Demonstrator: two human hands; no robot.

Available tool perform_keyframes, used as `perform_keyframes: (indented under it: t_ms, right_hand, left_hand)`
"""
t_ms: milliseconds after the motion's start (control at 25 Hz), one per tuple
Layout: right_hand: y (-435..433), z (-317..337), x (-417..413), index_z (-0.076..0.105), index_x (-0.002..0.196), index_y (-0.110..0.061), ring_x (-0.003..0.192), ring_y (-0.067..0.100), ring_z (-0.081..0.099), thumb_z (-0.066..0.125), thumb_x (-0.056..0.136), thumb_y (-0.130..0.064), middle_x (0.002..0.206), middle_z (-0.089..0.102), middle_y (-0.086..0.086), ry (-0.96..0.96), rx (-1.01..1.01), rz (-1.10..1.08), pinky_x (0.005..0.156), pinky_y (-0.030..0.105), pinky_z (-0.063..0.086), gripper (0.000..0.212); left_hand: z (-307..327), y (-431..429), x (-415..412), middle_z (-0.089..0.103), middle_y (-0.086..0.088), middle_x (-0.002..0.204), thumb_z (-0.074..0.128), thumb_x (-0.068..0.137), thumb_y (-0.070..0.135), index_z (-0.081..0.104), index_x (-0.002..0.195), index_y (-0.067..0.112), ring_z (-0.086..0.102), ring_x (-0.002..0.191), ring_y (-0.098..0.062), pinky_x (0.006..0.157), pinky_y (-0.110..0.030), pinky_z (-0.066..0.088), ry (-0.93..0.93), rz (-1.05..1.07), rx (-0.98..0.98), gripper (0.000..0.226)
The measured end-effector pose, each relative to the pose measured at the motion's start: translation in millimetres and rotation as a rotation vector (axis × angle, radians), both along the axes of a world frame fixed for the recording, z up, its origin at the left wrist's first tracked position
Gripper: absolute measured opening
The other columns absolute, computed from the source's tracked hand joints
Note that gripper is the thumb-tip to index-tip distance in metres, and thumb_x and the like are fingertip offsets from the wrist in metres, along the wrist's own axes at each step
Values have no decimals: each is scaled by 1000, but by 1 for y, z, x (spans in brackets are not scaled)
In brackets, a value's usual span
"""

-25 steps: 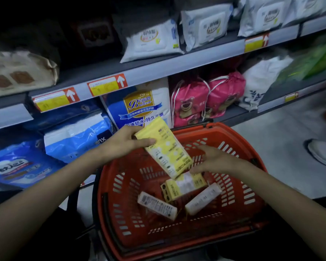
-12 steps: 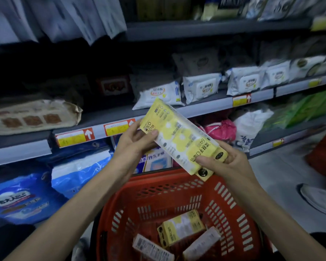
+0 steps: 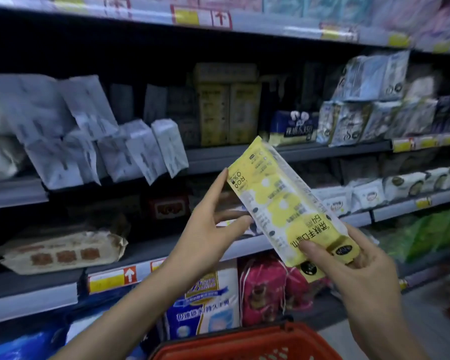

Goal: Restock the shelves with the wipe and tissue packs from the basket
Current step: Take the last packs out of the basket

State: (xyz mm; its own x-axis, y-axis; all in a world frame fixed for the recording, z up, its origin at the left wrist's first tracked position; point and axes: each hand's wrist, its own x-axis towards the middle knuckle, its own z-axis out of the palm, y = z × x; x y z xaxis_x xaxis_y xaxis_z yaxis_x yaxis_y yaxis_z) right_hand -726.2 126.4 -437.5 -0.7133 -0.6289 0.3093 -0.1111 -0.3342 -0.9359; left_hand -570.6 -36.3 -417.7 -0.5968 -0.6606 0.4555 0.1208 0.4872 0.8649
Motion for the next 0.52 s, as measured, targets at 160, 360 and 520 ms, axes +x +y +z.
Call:
perform_keyframes:
  t_ms: [160,360,520]
  right_hand:
    - [-18,41,5,77,85,-37,71,8,76,91,72,-19,79,80,-10,161,-85,-53,59,20,60,27]
    - [-60,80,1,77,108,-31,79,5,76,92,76,-29,87,79,-16,313,-115,-145,69,35,64,35]
    - [-94,112,-7,74,91,-37,72,4,72,94,70,-43,75,74,-16,391,-60,-281,70,42,63,30]
  left_hand:
    - [40,-6,-12,53,11,147,69,99,17,23,162,44,70,111,-3,92,-33,60,-2,56,-92,83]
    - [60,-16,-26,49,10,147,67,100,21,31,159,46,65,116,-3,84,-25,62,-22,107,-127,74]
    - [73,-26,-36,49,12,145,66,100,22,28,160,44,63,116,-2,75,-13,56,-62,131,-139,75]
